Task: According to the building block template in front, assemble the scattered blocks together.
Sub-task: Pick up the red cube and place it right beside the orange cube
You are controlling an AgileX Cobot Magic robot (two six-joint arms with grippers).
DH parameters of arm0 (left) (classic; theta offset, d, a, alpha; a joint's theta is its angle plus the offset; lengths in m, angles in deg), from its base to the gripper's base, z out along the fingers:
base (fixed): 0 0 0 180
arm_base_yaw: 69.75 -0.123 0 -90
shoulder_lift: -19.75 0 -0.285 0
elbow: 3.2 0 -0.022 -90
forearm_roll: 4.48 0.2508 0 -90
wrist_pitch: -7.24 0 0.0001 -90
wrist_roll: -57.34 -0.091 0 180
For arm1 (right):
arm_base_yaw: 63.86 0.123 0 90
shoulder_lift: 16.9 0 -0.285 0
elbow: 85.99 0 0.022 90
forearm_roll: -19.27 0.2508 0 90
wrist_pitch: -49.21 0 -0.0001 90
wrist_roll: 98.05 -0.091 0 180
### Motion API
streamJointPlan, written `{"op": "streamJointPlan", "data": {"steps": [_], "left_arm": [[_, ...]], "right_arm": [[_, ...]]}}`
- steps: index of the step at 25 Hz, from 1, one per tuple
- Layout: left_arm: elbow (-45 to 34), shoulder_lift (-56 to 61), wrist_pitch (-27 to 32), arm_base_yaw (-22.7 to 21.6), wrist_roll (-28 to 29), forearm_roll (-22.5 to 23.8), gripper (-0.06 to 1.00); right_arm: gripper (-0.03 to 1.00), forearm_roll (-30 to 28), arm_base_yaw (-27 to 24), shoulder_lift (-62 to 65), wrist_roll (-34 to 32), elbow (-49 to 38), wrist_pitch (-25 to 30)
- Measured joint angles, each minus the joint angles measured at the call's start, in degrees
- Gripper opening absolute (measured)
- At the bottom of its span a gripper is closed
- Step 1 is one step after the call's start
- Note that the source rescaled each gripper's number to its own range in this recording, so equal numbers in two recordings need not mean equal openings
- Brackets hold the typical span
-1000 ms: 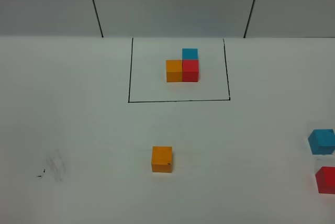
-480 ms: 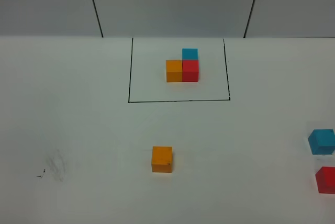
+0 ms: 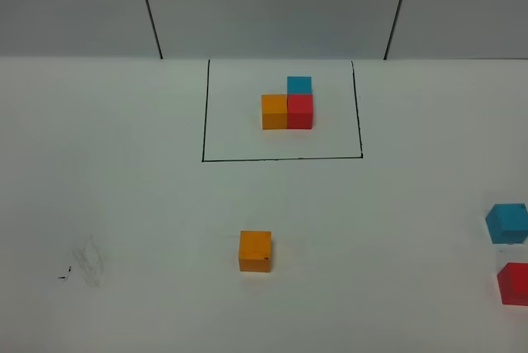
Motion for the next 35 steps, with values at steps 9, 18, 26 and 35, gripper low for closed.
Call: {"op": "streamJointPlan", "data": {"steps": [9, 18, 26, 35], "left_arm": [[0.01, 0.00, 0.00, 0.00, 0.00, 0.00, 0.26], [0.01, 0.00, 0.00, 0.00, 0.04, 0.00, 0.18], [-0.06, 0.00, 0.00, 0.00, 0.05, -0.02, 0.18], [-0.06, 0.00, 0.00, 0.00, 0.05, -0.02, 0.18]], "right_arm": [[0.00, 0.00, 0.00, 0.00, 0.00, 0.00, 0.00], [0.01, 1.31, 0.00, 0.00, 0.37, 0.00, 0.00], [0.59, 4.76, 0.00, -10.07, -3.09, -0.04, -0.10], [1.00, 2.59, 0.00, -32.17, -3.42, 2.67, -5.22]]}}
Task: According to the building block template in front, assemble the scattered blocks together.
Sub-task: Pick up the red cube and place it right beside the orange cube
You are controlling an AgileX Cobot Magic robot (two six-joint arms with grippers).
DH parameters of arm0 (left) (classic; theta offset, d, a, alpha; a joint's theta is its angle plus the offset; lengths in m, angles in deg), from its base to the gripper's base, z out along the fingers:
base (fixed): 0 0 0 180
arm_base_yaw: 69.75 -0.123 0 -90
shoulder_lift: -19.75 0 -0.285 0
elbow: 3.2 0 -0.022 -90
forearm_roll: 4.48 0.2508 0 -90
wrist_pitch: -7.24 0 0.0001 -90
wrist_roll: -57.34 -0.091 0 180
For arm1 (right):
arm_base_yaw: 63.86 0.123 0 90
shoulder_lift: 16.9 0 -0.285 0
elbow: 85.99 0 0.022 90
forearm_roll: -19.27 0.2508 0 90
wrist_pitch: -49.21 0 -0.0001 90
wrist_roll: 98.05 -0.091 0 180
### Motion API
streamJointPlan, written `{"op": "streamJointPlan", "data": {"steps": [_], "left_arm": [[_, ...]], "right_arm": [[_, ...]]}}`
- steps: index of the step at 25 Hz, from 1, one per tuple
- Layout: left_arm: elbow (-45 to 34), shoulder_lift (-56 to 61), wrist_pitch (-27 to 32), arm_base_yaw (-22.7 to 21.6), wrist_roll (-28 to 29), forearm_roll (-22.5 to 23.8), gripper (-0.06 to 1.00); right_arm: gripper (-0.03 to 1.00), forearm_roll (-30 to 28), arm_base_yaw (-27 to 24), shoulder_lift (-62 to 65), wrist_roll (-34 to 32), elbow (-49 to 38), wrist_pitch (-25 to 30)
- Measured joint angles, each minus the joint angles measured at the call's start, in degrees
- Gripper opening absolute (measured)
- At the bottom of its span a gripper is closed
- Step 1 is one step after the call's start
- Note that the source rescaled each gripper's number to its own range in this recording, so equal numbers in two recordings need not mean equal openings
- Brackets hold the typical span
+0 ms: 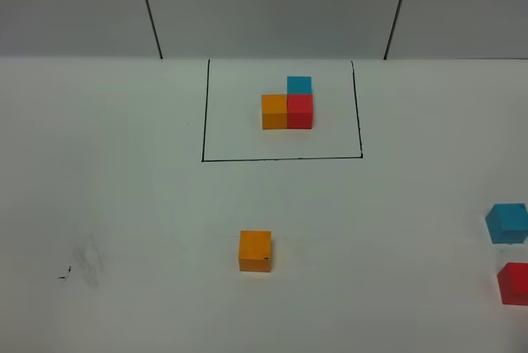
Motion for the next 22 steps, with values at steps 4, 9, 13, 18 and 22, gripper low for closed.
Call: {"op": "streamJointPlan", "data": {"steps": [4, 9, 13, 18, 22], "left_arm": [[0.00, 0.00, 0.00, 0.00, 0.00, 0.00, 0.18], [0.00, 0.00, 0.00, 0.00, 0.00, 0.00, 0.18], [0.00, 0.00, 0.00, 0.00, 0.00, 0.00, 0.18], [0.00, 0.00, 0.00, 0.00, 0.00, 0.00, 0.18], [0.00, 0.00, 0.00, 0.00, 0.00, 0.00, 0.18]], "right_arm": [[1.00, -1.00, 0.00, -10.67, -0.21, 1.49, -4.22], [0.99, -1.22, 0.00, -22.30, -0.49, 2.11, -9.96], [0.98, -0.66, 0.00, -29.60, -0.60, 2.11, -14.90], [0.96, 1.49, 0.00, -36.68, -0.29, 2.15, -19.25], [0.95, 1.57, 0.00, -40.97, 0.27, 2.15, -21.32]]}}
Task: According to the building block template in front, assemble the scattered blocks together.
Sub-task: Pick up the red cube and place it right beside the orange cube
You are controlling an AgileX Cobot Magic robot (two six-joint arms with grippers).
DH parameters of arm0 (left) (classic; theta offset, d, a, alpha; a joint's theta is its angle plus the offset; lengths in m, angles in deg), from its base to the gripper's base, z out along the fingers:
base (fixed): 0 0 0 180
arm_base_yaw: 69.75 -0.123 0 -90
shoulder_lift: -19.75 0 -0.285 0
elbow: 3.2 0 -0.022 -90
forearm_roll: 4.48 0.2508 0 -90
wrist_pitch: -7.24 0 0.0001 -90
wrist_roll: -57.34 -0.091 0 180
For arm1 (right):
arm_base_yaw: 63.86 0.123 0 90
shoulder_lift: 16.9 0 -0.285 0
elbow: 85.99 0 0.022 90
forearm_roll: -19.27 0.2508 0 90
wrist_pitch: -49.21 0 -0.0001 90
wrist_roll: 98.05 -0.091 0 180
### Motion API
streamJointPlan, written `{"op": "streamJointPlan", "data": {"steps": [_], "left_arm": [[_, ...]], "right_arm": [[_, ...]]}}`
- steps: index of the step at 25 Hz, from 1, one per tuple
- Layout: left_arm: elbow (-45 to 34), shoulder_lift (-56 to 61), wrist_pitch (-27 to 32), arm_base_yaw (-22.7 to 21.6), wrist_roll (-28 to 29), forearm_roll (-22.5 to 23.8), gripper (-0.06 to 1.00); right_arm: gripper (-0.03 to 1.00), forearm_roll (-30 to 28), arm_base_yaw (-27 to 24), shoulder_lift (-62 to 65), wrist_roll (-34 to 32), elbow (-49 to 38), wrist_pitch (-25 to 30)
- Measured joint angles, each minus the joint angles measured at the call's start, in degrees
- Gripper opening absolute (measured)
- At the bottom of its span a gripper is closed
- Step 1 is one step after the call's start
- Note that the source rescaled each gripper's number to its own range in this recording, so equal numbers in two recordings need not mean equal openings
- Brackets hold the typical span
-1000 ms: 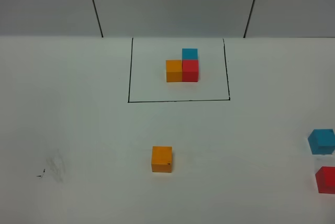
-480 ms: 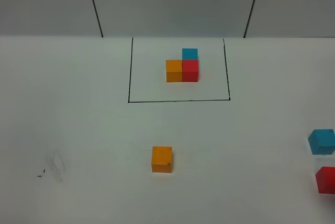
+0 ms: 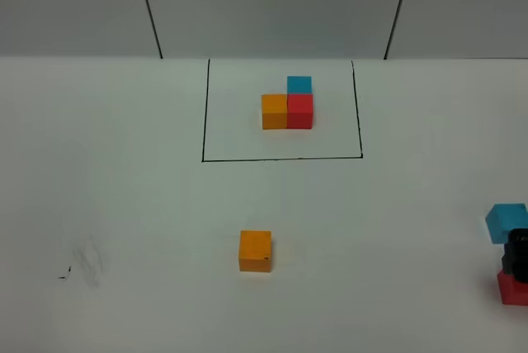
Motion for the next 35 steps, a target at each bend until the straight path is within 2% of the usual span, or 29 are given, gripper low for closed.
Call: {"op": "streamJointPlan", "data": {"steps": [22, 25, 28, 29, 30, 35], "left_arm": [[0.00, 0.00, 0.00, 0.00, 0.00, 0.00, 0.17], [0.00, 0.00, 0.00, 0.00, 0.00, 0.00, 0.17], [0.00, 0.00, 0.00, 0.00, 0.00, 0.00, 0.17], [0.00, 0.00, 0.00, 0.00, 0.00, 0.00, 0.17], [0.00, 0.00, 0.00, 0.00, 0.00, 0.00, 0.17], [0.00, 0.00, 0.00, 0.00, 0.00, 0.00, 0.17]], "right_arm": [[0.86, 1.62, 0.06, -17.65, 0.62, 0.07, -9.63], [0.74, 1.69, 0.06, -18.53, 0.62, 0.07, -9.88], [0.47, 1.69, 0.06, -18.53, 0.62, 0.07, -9.88], [0.34, 1.69, 0.06, -18.53, 0.62, 0.07, -9.88], [0.29, 1.69, 0.06, -18.53, 0.62, 0.07, -10.05], [0.30, 1.59, 0.11, -18.11, 2.16, 0.07, -10.38]]}}
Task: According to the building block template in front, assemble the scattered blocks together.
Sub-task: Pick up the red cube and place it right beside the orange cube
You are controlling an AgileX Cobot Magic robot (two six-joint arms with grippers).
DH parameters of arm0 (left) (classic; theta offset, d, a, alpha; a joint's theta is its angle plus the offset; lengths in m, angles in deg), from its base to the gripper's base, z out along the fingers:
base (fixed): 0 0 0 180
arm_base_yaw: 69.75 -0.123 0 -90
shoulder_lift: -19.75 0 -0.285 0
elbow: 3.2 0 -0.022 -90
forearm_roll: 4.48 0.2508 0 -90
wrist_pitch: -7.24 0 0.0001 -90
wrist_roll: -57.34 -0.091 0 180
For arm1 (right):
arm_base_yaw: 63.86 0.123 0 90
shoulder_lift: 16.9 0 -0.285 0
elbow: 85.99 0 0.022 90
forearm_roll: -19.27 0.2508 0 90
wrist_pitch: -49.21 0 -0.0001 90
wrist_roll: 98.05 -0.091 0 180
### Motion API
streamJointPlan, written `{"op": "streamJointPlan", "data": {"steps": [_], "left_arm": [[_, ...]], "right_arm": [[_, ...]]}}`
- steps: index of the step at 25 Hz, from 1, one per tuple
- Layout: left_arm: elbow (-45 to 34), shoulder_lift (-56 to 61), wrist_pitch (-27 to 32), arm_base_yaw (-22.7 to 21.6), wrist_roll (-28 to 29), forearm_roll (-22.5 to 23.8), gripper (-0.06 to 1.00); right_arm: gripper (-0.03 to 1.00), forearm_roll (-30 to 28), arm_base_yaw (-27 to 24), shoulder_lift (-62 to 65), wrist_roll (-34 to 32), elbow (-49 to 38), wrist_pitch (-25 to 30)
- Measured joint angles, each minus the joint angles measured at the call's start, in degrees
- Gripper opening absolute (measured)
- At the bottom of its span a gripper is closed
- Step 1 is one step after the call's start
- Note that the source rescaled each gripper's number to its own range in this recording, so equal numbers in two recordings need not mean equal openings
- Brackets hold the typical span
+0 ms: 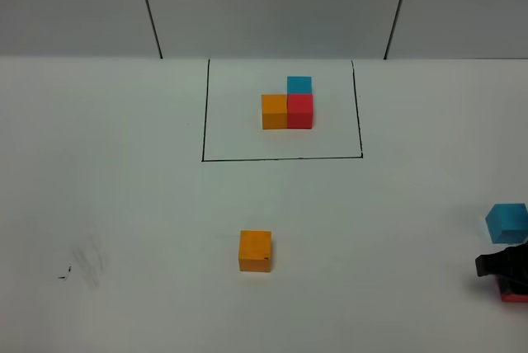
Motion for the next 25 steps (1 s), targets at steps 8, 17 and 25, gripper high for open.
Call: {"op": "streamJointPlan", "data": {"steps": [8, 17, 25], "left_arm": [[0.00, 0.00, 0.00, 0.00, 0.00, 0.00, 0.17], [0.00, 0.00, 0.00, 0.00, 0.00, 0.00, 0.17], [0.00, 0.00, 0.00, 0.00, 0.00, 0.00, 0.17]], "right_arm": [[0.30, 2.41, 9.63, 10.14, 9.27, 0.21, 5.01], [0.30, 10.04, 21.26, 6.07, 36.50, 10.22, 17.01], [0.30, 5.42, 29.08, -5.38, 40.07, 23.39, 20.50]]}}
